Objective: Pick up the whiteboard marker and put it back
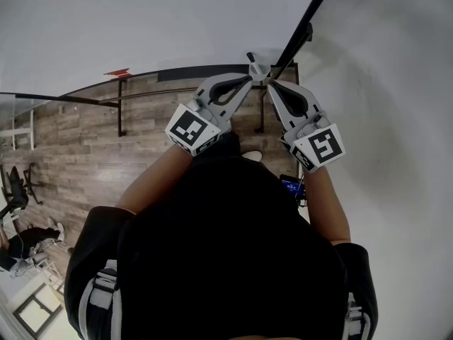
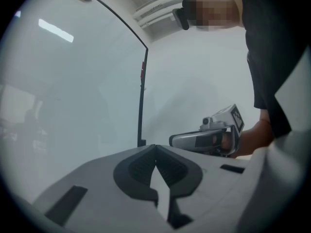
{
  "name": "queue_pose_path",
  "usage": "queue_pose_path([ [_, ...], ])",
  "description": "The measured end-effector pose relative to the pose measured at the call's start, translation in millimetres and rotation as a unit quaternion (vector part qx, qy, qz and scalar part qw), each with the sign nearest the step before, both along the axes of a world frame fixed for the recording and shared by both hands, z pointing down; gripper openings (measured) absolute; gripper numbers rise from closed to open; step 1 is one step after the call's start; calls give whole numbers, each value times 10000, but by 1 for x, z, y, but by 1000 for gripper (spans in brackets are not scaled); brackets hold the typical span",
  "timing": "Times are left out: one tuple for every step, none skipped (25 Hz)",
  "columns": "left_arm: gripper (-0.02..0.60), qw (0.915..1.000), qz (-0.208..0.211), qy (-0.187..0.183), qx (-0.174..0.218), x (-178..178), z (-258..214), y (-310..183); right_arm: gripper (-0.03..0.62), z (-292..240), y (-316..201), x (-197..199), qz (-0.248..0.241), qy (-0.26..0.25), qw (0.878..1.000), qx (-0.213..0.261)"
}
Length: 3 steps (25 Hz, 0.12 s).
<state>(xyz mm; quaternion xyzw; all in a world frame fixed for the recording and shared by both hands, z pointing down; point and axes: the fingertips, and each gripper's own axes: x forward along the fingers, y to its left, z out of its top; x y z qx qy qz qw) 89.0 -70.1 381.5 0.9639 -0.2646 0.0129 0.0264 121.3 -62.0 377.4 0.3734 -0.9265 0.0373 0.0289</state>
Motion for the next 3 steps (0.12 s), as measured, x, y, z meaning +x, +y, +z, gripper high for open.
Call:
queue_pose_path([
  [3, 10000, -1, 8, -7, 0, 0, 1, 2, 1, 1, -1, -7, 7, 10000, -1],
  [3, 10000, -5, 22, -17, -1, 1, 3, 2, 1, 3, -1, -15, 13, 10000, 0],
  [3, 10000, -11, 38, -28, -1, 1, 4, 2, 2, 4, -2, -24, 19, 10000, 2],
])
